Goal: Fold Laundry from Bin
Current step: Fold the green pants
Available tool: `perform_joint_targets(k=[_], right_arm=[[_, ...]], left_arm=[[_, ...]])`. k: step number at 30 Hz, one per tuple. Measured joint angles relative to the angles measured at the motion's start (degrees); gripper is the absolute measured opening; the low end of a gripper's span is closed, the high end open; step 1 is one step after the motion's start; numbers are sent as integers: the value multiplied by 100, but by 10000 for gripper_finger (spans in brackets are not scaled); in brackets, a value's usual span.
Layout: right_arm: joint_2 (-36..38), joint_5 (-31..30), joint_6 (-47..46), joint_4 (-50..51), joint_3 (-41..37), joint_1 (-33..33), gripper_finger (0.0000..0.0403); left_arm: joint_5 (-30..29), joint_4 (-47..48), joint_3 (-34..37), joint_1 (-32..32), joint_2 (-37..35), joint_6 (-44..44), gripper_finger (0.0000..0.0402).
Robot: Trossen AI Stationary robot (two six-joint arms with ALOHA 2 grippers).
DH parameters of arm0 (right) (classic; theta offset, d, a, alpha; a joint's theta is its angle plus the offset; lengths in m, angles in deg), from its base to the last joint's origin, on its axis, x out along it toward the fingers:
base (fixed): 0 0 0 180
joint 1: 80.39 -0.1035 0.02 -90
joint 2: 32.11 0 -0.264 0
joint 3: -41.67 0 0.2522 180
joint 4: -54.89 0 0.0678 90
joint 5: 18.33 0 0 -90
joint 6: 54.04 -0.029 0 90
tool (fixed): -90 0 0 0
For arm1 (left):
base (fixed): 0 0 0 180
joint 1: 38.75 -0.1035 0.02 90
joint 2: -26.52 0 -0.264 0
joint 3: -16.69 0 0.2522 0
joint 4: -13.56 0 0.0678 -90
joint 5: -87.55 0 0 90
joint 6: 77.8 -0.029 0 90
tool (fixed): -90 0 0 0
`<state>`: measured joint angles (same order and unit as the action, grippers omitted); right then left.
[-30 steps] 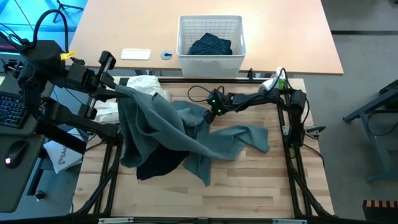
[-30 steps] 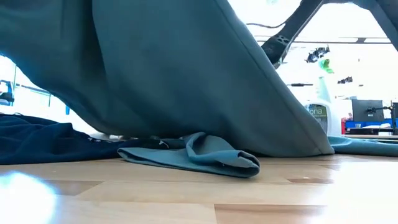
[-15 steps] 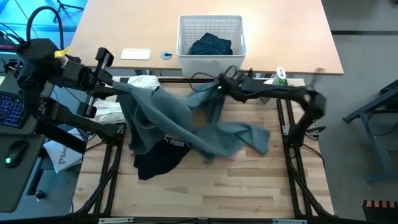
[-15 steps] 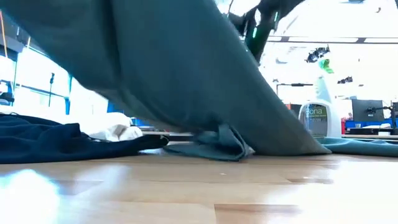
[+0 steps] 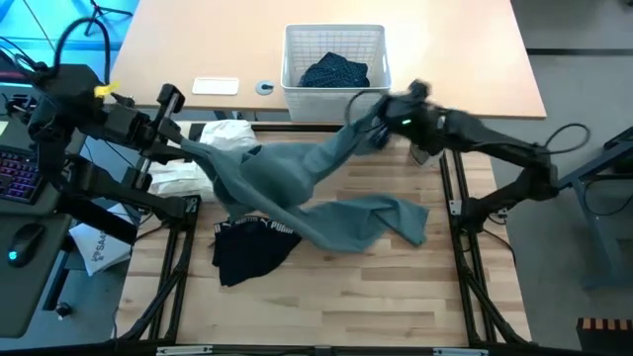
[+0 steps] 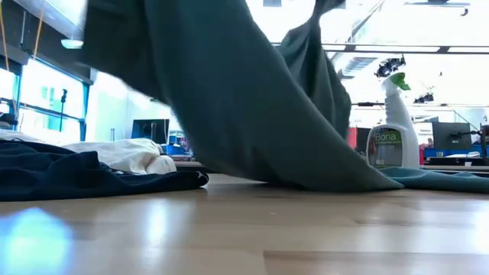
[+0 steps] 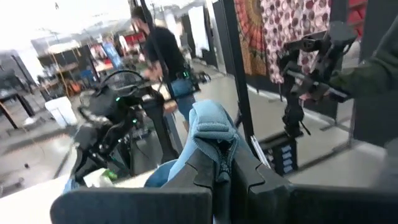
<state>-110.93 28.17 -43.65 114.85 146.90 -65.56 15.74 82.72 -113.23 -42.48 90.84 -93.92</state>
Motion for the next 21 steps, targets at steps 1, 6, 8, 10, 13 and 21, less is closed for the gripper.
perform_joint_targets(k=[1,6,8,10,13,21], right_arm=[[-62,322,-170,-79,-233,42,15],[-562,1964,-1038,-1544,-1864,197,23],[-835,2329,-1230,-2080,-2356,203,43],[-1036,2401,-1670,-2010,-2508,210,75],[-1075,2229,-2342,-1091,-2287,297,127],[-317,4258,-1421,52,-1974,95,207]], left_arm=[[-22,118,2,0,-13,1,1],[-422,751,4,0,-33,198,1],[-596,1046,4,0,-29,304,1],[-769,1274,4,0,-25,401,1],[-1116,1601,4,2,-33,543,1],[-1433,1940,4,1,-72,754,1]])
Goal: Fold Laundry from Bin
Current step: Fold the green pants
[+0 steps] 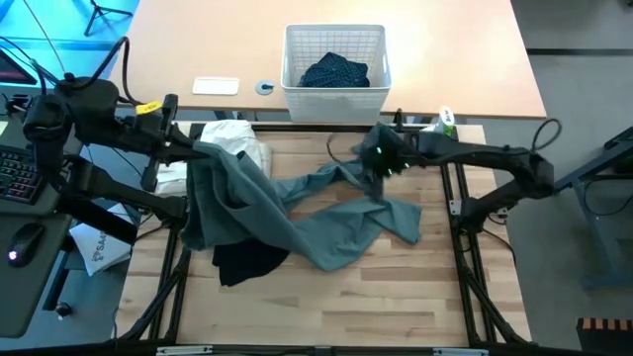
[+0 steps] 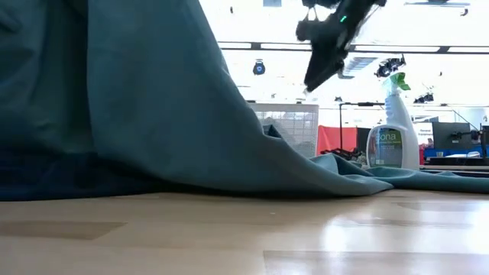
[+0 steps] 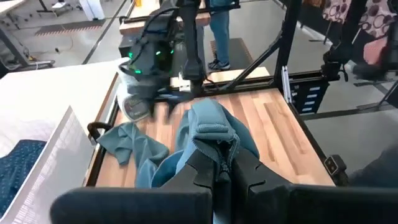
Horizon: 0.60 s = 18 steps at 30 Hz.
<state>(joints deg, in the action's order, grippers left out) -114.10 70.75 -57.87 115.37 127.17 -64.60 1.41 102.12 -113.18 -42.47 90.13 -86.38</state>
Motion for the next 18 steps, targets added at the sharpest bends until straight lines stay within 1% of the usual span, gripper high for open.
perform_joint_targets(k=[1,2,6,7,8,9,11,13,15,18], right_arm=[[138,460,230,-47,-132,-145,209],[237,752,401,-37,-296,-314,211],[430,1434,991,61,-1188,-1115,211],[430,1632,1180,-46,-1432,-1321,211],[416,1704,1370,-220,-1669,-1531,211],[392,1675,1526,-477,-1898,-1725,210],[312,1274,1588,-1118,-2302,-2043,205],[201,925,1586,-1886,-2609,-2210,196],[31,888,1589,-2576,-2839,-2267,184],[-332,933,1608,-2868,-3042,-2304,159]], left_arm=[[0,0,0,1,-1,0,1],[0,0,0,-1,-1,0,1],[-20,1,0,-1,-28,-3,1],[-25,1,0,-1,-35,-4,1],[-44,0,0,1,-45,-4,1],[-79,2,0,1,-51,-4,1],[-174,0,0,1,-51,-4,1],[-265,0,0,1,-44,-6,1],[-333,0,0,1,-34,-12,1],[-355,-2,0,-1,-25,-4,1]])
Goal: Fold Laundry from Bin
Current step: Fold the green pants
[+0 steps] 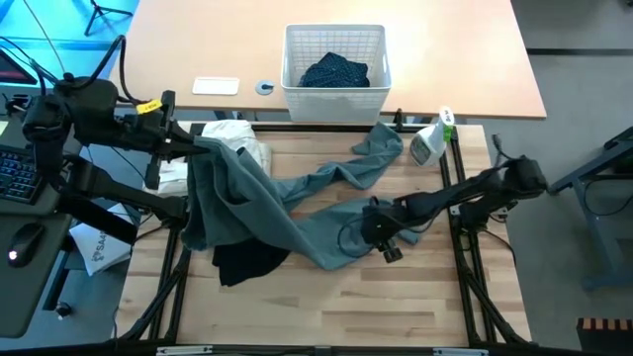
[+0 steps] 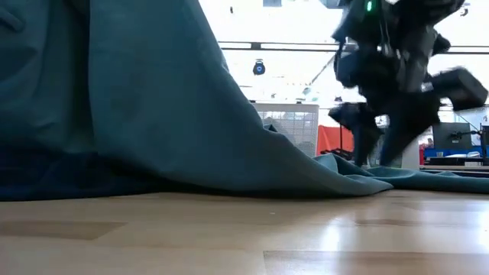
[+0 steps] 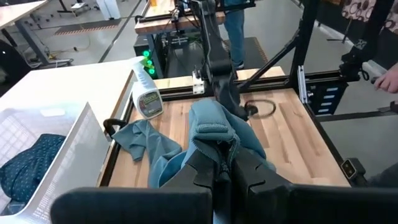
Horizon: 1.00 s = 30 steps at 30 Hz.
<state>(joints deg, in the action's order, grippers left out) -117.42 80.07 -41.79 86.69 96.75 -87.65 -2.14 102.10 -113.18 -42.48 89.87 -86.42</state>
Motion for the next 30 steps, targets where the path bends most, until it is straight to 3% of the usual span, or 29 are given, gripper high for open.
perform_joint_targets(k=[5,9,11,15,18,22,25,27,30], right_arm=[[-638,64,348,-19,24,10,108],[-855,-154,-127,442,355,56,40],[-745,-310,-641,1315,594,115,11],[-3,-1188,-1759,3462,1307,125,7],[815,-1749,-2434,4909,2004,118,4],[1923,-2888,-3839,6176,3279,120,2],[2549,-4274,-4704,6719,4302,-32,2],[2866,-5334,-4950,6766,4967,-167,1],[3094,-6556,-4736,6409,5793,-376,1]], left_arm=[[-100,0,0,2,9,-5,1],[-529,-64,0,2,4,-228,1],[-674,-284,0,0,7,-508,1],[-977,-1158,-1,-18,105,-1136,1],[-849,-1857,-9,-200,340,-1817,1],[-305,-2714,-5,-760,860,-2757,1],[83,-3477,15,-1466,1269,-3322,1],[795,-4388,15,-2110,1510,-3470,1],[2640,-5958,0,-3121,1882,-3221,1]])
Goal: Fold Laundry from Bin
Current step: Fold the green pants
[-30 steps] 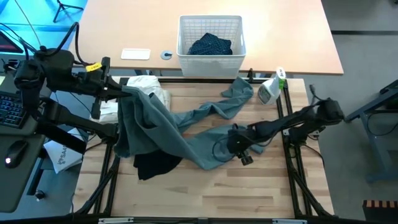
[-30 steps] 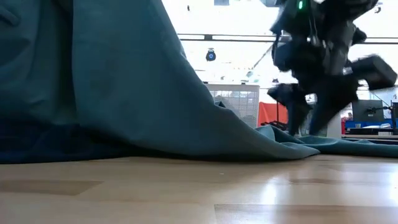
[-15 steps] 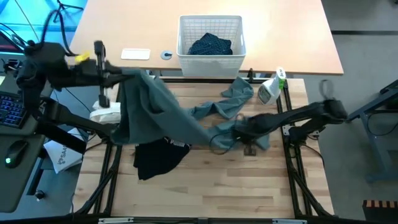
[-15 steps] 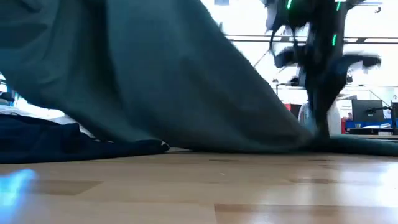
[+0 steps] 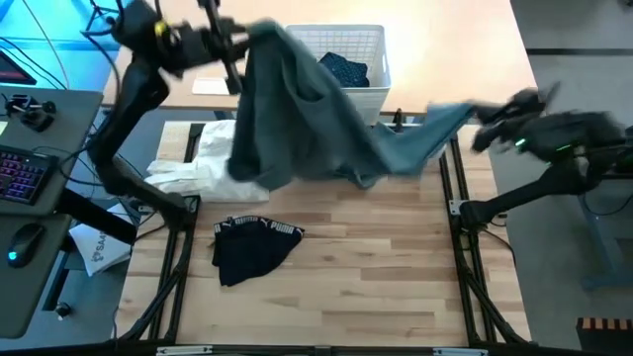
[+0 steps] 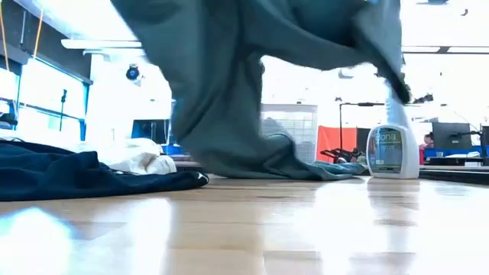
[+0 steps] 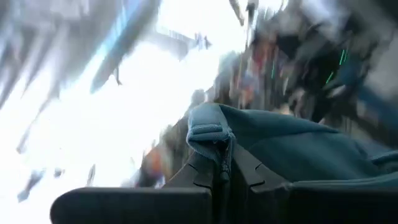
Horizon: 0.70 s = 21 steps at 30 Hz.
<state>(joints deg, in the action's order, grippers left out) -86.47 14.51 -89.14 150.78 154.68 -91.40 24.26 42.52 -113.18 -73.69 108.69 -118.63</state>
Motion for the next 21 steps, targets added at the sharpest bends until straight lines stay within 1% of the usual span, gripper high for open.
perform_joint_targets(k=[1,2,3,4,5,7,9,11,12,13,15,16,18,19,20,21], right_arm=[[24,-262,261,-206,228,-63,1],[33,-413,564,-459,410,-116,1],[14,-414,879,-710,542,-163,1],[-16,-301,1148,-941,624,-202,1],[-64,-98,1369,-1143,670,-230,1],[-149,512,1518,-1249,679,-265,0],[-242,1308,1286,-1142,542,-265,0],[-286,2321,906,-1003,173,-265,0],[-322,2934,673,-995,-92,-265,0],[-341,3640,439,-1004,-371,-265,0],[-391,5358,-116,-1056,-1029,-268,0],[-421,6212,-473,-1135,-1367,-275,0],[-448,7789,-1342,-1403,-2040,-372,0],[-442,8394,-1735,-1542,-2303,-422,0],[-426,8848,-2026,-1705,-2518,-442,0],[-425,9144,-2184,-1843,-2676,-440,0]], left_arm=[[576,-473,-4,-244,118,313,1],[1026,-809,-4,-424,213,716,1],[1372,-956,-4,-545,260,1129,1],[1674,-891,-2,-615,256,1487,1],[1933,-624,0,-665,188,1729,1],[2152,430,4,-707,-99,1748,1],[1967,1890,-2,-688,-525,1138,1],[1432,3370,-14,-578,-941,545,0],[1150,4054,-17,-489,-1107,445,0],[938,4681,-16,-376,-1252,481,0],[728,5636,9,-108,-1468,825,0],[688,5993,50,42,-1570,1032,0],[625,6364,293,362,-1759,1511,0],[585,6407,472,536,-1858,1794,0],[536,6398,684,720,-1948,2088,0],[459,6382,916,912,-2035,2318,0]])
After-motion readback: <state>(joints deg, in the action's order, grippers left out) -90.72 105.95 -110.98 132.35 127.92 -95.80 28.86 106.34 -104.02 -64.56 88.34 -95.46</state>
